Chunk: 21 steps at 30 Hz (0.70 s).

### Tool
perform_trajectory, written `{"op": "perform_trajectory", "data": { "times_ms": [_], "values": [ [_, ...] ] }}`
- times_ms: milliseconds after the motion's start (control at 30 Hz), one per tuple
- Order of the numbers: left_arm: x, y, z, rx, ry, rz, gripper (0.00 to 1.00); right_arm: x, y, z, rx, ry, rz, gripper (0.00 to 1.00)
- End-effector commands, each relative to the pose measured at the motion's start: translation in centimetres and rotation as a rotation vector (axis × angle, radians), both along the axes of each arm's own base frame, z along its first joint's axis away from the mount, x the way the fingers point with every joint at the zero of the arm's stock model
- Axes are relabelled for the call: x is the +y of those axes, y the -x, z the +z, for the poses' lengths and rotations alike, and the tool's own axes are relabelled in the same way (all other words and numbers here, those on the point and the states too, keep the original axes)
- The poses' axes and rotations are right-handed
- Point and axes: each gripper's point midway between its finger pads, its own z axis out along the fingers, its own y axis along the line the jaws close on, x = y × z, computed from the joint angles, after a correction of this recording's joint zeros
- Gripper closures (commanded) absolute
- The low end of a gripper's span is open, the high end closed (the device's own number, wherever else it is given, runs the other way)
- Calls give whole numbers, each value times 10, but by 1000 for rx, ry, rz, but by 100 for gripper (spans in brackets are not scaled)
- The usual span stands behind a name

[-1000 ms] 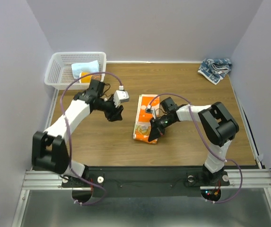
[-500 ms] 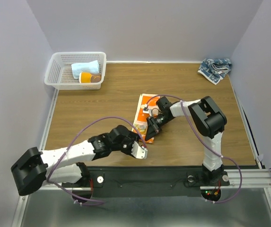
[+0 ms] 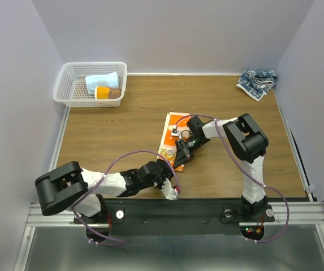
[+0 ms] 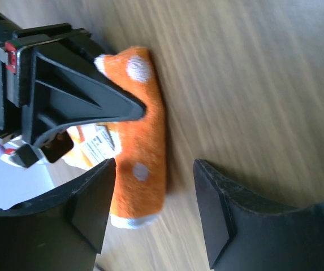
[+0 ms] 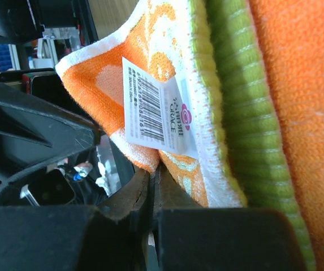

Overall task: Roll the towels
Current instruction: Roll the towel

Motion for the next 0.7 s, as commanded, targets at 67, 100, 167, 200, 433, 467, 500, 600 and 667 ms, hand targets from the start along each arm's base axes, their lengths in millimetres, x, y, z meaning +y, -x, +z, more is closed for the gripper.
{"op": "perform_trajectory", "data": {
  "times_ms": [67,100,167,200,433,467,500,600,667],
  "values": [
    [-16,-15,-3,-44,-7,18,38,-3,2,-3,26,-2,9,99],
    [-14,-15,-8,-38,-21,23,41,-3,3,-1,28,-8,10,99],
    [-15,-16,-16,-14,-45,43,51,-3,2,0,18,-11,11,99],
    [-13,-15,-22,24,-78,55,62,-4,1,0,3,-9,14,99],
    [-21,8,-25,288,-151,20,90,-11,-36,26,-158,28,-51,73],
    [-22,10,-24,325,-156,21,92,-13,-43,30,-182,35,-67,66],
    [-32,12,-17,374,-138,5,94,-16,-57,40,-220,36,-94,59],
    [-31,18,-20,523,-186,27,97,-29,-83,67,-321,56,-161,41],
    [-24,22,-23,616,-225,51,97,-39,-99,82,-399,83,-201,33]
  ]
}}
